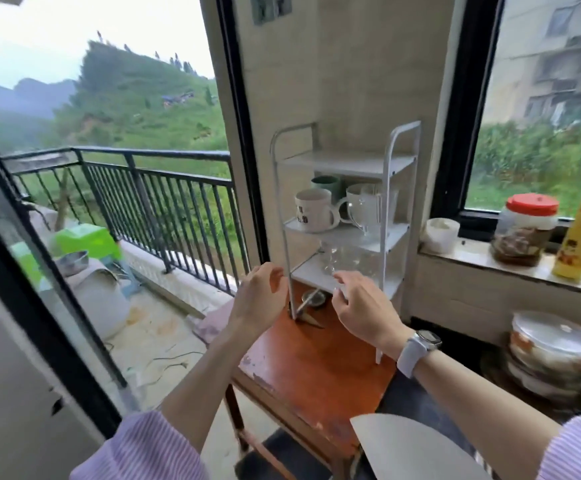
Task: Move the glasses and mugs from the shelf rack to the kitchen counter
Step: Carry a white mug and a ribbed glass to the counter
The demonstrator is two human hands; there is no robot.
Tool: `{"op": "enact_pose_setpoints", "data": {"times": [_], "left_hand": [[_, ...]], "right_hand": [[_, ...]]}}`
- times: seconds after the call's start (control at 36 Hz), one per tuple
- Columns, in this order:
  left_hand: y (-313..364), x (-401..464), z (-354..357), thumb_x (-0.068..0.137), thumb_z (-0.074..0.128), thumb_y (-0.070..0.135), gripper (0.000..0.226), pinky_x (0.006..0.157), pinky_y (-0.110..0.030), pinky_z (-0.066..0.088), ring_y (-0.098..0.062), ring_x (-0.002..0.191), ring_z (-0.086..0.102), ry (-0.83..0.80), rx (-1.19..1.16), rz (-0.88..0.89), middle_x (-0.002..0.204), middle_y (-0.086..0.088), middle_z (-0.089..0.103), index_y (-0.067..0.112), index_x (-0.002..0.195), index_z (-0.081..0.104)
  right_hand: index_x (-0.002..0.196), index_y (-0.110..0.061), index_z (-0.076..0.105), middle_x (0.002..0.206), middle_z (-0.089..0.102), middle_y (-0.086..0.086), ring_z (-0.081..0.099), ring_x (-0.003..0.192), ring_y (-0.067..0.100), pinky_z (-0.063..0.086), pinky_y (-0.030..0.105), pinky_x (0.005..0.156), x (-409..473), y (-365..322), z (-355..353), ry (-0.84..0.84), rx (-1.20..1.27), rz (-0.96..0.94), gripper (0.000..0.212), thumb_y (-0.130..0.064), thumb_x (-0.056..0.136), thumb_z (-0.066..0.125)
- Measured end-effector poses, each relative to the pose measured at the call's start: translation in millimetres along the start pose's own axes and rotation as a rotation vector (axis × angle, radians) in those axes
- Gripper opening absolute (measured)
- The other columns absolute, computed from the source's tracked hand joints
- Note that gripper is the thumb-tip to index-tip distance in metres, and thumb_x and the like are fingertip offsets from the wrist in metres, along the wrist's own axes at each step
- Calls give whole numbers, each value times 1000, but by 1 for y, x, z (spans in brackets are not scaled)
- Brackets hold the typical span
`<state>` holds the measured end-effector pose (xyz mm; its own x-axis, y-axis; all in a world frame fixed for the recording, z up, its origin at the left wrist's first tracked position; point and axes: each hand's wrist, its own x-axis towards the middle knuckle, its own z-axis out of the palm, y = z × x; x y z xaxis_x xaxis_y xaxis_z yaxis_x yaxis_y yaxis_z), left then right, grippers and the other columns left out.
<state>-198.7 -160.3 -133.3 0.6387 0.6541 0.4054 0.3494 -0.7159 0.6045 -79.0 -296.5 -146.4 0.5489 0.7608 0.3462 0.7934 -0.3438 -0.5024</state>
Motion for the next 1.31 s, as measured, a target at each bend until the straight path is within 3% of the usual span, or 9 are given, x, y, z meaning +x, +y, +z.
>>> {"op": "enact_pose_setpoints", "data": {"times": [0.22,0.44,0.64,0.72,0.81,0.97,1.08,1.17,1.31], "left_hand": [[-19,104,56,89,56,16,25,82,-16,38,-12,96,57,-68,-217,77,111,-8,67,8,113,61],[-18,182,100,91,54,16,33,93,-27,41,-21,114,54,-278,-491,113,123,-9,60,9,123,53],[-6,200,121,91,53,15,32,93,-32,45,-17,112,55,-429,-738,157,120,-6,60,15,123,49],[-5,203,127,91,54,15,36,98,-34,45,-18,116,53,-471,-807,148,123,-8,58,14,126,45],[-4,209,131,92,53,14,27,83,-22,48,-17,103,57,-459,-812,115,111,-12,61,8,117,49],[-18,202,129,93,49,17,3,59,-15,44,-11,74,51,-359,-861,74,78,3,53,18,96,49],[-36,193,118,94,48,24,11,76,-27,52,-14,85,56,-360,-975,-4,90,-1,57,34,93,50],[-46,190,107,94,48,29,6,74,-31,56,-15,85,60,-356,-973,-41,93,-2,61,32,94,53],[-59,183,98,92,52,30,21,49,-21,43,-3,44,47,-337,-844,-32,51,7,51,15,81,61]], "right_hand": [[140,-5,29,142,41,17,41,128,29,33,34,102,91,23,17,166,130,177,50,-17,93,41],[139,-12,31,143,42,13,42,129,29,36,34,101,167,40,26,338,320,400,49,-11,92,40],[129,-20,43,128,54,-1,49,116,13,40,26,93,195,49,34,385,500,437,41,-8,90,43],[119,-21,49,104,55,-14,50,99,5,39,13,77,198,51,33,401,514,448,29,-11,92,43],[100,-20,54,88,56,-7,54,83,6,39,18,66,198,53,31,454,474,477,12,-18,93,44],[97,-11,59,83,57,1,51,75,13,40,26,65,180,47,30,496,568,545,19,-23,89,47],[73,-11,52,71,50,2,48,73,17,45,29,70,161,35,28,508,739,564,18,-23,87,51],[58,-18,46,56,44,-1,43,63,16,41,29,64,150,25,28,470,835,570,29,-24,85,54],[49,-23,37,49,32,-3,27,51,12,27,28,54,128,17,39,453,804,583,38,-16,82,55]]}}
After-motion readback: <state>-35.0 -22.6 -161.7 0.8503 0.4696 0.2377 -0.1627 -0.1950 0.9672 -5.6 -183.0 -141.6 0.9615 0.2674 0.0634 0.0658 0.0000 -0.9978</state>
